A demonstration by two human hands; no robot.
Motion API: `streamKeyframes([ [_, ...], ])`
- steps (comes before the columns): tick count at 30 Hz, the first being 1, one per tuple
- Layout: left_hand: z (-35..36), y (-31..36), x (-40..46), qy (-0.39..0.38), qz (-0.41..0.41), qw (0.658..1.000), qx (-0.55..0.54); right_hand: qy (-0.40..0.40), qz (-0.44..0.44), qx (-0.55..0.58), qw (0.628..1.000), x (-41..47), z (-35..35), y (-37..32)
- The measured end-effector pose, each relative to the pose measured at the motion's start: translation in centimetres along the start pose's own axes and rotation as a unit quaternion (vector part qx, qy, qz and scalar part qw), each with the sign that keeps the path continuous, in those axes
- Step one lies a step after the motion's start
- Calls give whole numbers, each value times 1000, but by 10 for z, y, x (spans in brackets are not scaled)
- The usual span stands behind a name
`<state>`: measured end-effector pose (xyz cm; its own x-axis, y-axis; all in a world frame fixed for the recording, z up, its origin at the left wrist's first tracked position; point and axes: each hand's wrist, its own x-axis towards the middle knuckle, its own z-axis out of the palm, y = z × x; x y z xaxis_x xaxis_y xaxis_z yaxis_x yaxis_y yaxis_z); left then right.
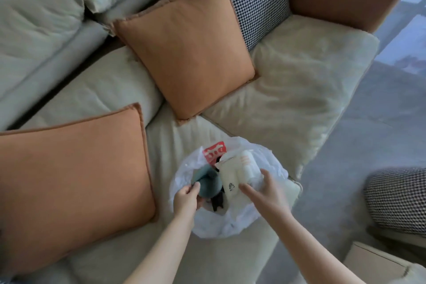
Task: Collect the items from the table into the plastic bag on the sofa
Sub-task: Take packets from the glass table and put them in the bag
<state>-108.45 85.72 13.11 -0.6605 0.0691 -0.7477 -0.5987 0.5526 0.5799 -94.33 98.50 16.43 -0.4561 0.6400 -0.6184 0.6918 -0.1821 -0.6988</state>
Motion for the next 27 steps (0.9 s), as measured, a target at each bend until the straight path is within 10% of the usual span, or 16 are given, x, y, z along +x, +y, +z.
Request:
streamKeyframes([
  [8,-7,-4,54,-88,36,979,180,55,16,-190,980,25,80,-21],
  [13,-16,-7,76,0,258,807,532,32,-44,-411,910,43,84,-1],
  [17,-22,-4,99,9,263,863,431,88,-34,-439,894,61,58,12],
  [21,-14,8,116,-4,98,949,299,79,52,-410,907,70,34,26],
  [27,-2,24,112,-33,91,962,255,69,-14,-397,915,64,31,34],
])
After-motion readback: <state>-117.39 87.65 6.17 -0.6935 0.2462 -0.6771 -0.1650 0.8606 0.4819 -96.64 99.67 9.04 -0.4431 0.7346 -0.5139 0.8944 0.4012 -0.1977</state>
